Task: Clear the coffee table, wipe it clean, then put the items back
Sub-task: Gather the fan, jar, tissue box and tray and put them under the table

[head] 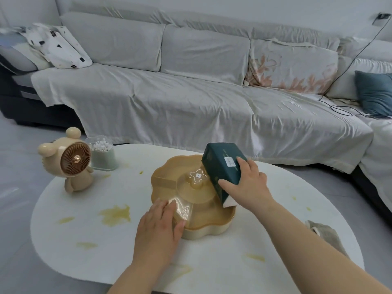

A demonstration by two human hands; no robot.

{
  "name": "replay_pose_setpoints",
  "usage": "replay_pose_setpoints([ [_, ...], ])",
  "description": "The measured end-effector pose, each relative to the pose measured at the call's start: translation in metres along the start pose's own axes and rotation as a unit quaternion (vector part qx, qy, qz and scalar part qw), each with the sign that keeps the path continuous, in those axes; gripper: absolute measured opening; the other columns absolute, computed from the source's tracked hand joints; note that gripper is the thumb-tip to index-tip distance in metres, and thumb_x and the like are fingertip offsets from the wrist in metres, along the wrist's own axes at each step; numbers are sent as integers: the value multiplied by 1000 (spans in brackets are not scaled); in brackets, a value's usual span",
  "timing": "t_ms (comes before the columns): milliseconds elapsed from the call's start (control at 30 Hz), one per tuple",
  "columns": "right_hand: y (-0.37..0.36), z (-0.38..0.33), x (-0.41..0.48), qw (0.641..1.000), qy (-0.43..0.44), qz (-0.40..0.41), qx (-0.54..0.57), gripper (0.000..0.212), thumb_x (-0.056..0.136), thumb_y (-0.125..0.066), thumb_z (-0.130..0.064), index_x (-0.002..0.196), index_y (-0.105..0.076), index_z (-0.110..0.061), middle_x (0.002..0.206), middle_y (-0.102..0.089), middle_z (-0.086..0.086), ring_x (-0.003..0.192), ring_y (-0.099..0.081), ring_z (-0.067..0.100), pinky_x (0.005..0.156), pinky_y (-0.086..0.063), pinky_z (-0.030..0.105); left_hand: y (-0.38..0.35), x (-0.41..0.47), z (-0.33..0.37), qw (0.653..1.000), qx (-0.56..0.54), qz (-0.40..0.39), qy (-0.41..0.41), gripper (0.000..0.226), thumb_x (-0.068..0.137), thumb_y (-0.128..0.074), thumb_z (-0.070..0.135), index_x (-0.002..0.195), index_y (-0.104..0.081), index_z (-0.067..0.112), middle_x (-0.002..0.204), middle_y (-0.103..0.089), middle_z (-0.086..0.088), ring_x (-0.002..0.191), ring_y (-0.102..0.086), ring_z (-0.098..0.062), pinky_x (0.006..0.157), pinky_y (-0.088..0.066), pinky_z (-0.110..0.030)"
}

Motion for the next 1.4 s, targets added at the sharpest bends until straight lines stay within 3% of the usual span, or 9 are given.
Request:
replay_pose_setpoints([
  [400, 1, -16, 1, 987, -22, 51, -148, 77, 77, -45, -60, 140, -14, -29, 148, -20, 10, 125, -29, 36, 94, -35, 47, -1, 1, 2, 1000, 1, -17, 1, 53, 92, -30, 45, 139, -21, 24, 152, -19, 4, 142, -9, -10, 113, -13, -27],
  [500, -5, -10, 4, 989, -19, -8, -145, 94, 69, -42, -75, 143, -5, -30, 153, -10, 8, 131, -25, 37, 101, -33, 48, 0, 1, 3, 1000, 12, -13, 2, 53, 92, -30, 44, 139, -21, 24, 152, -19, 4, 142, -9, -11, 112, -13, -26],
  [600, 1, 2, 9, 994, -10, -55, -93, 95, 69, -48, -72, 143, -3, -32, 154, -10, 6, 132, -25, 37, 105, -30, 49, 1, 2, 4, 1000, 9, -15, -1, 52, 92, -30, 44, 139, -21, 24, 152, -19, 3, 142, -9, -11, 113, -13, -26],
  [800, 6, -3, -1, 997, 15, -34, -69, 89, 73, -45, -71, 143, -10, -29, 155, -11, 4, 135, -24, 33, 106, -30, 53, 5, 4, 0, 997, -49, -51, -4, 53, 90, -36, 45, 138, -25, 24, 151, -19, 7, 141, -11, -10, 112, -11, -25],
  [900, 31, -20, -11, 995, 58, 66, -57, 76, 80, -51, -56, 140, -25, -17, 148, -31, 9, 133, -32, 29, 107, -32, 51, 26, 5, -13, 989, -148, -22, -5, 50, 89, -46, 37, 135, -33, 22, 146, -31, 3, 135, -25, -13, 107, -15, -20],
  [1033, 56, -72, -36, 960, 202, 188, 53, 44, 81, -63, -19, 122, -50, -9, 129, -53, 13, 121, -44, 27, 102, -31, 34, 81, 1, -72, 951, -248, 157, 93, 36, 81, -61, 15, 117, -53, 11, 119, -55, -5, 117, -48, -23, 96, -31, -23],
  [1133, 23, -119, -33, 959, 239, 107, 110, 49, 81, -63, -18, 127, -45, -17, 132, -50, 4, 122, -43, 19, 97, -25, 23, 106, -6, -134, 902, -277, 253, 212, 50, 76, -66, 8, 122, -46, 4, 120, -54, -15, 114, -48, -31, 96, -34, -35],
  [1200, -18, -147, -19, 966, 220, 16, 134, 60, 81, -64, -23, 134, -36, -22, 138, -44, 1, 124, -43, 19, 102, -32, 26, 109, -5, -171, 881, -286, 259, 272, 67, 75, -68, 12, 132, -34, 6, 131, -47, -17, 122, -43, -32, 101, -34, -42],
  [1400, -148, -213, 34, 948, 176, -183, 193, 85, 80, -66, -22, 144, -10, -15, 149, -29, 8, 135, -31, 20, 108, -29, 31, 100, 47, -221, 901, -296, 196, 248, 90, 65, -77, 18, 137, -25, 17, 141, -40, -6, 129, -37, -26, 99, -34, -39],
])
Point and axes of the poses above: each hand's wrist, its own x-axis towards the middle knuckle, its own y-axis out of the back of the hand, z = x × y, the point moved 8 cm from there along x, towards the middle knuckle
